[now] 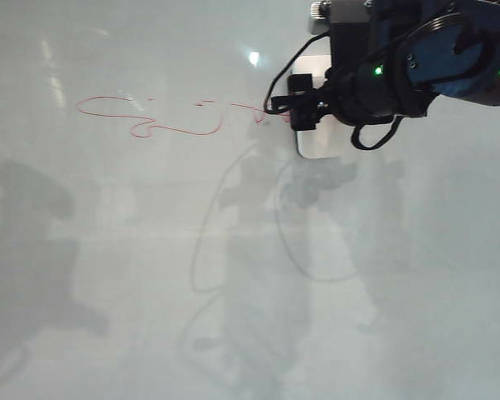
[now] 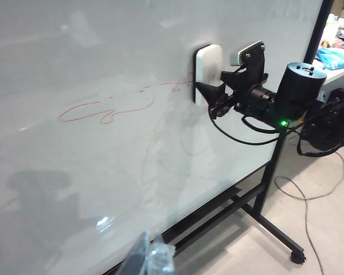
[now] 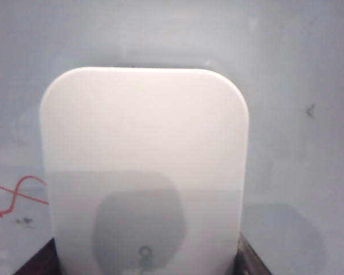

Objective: Grab the whiteboard eraser that is attached to the surface of the whiteboard and use it to clean the writing on the whiteboard.

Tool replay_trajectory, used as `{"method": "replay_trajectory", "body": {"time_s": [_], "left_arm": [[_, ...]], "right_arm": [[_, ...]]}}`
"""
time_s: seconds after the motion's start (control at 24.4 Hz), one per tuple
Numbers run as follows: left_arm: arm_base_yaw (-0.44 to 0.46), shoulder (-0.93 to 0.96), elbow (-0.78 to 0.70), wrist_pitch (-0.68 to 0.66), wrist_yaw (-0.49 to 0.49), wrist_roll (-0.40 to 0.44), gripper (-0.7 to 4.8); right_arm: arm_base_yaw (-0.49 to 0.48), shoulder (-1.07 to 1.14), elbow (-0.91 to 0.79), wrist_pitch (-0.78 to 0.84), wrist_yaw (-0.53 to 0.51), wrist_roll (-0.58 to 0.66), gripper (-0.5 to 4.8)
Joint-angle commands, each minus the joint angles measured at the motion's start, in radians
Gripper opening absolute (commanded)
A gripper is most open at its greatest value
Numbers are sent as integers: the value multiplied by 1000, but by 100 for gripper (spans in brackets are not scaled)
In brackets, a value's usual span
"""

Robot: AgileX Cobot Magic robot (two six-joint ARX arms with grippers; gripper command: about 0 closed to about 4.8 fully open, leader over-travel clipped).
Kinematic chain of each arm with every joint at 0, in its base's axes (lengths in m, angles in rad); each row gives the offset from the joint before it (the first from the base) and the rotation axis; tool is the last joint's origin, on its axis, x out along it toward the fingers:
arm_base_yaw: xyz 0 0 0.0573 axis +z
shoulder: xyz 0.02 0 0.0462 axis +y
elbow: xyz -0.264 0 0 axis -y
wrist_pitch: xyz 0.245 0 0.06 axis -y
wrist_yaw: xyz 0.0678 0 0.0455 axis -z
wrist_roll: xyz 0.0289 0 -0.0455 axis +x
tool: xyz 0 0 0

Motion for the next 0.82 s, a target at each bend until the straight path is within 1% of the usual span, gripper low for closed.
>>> {"method": "replay_trajectory", "body": {"time_s": [0.04,0.12,0.16,0.2,0.25,0.33,0.41,0.49,0.57,0.7,0.82], "left_arm": [[-2,1,2,9,1,0,-5],[-43,1,2,8,2,0,-5],[-82,1,2,8,1,0,-5],[-116,1,2,8,-2,0,-5],[-129,1,2,8,-2,0,-5],[-156,1,2,8,-2,0,-5],[-179,0,2,8,2,0,-5],[-180,1,2,7,4,0,-5],[-180,1,2,8,2,0,-5],[-180,1,2,7,2,0,-5],[-179,1,2,6,2,0,-5]], "right_arm": [[25,-4,23,9,-94,41,148],[38,-28,16,-7,-95,38,147],[51,-58,9,-19,-73,6,147],[64,-98,8,-71,-18,-39,147],[70,-125,7,-114,26,-58,147],[86,-162,1,-158,74,-93,147],[103,-222,-34,-163,121,-97,147],[142,-293,-91,-165,192,-98,147],[171,-344,-147,-169,219,-98,147],[180,-353,-177,-169,234,-118,147],[179,-353,-197,-169,280,-119,147]]}}
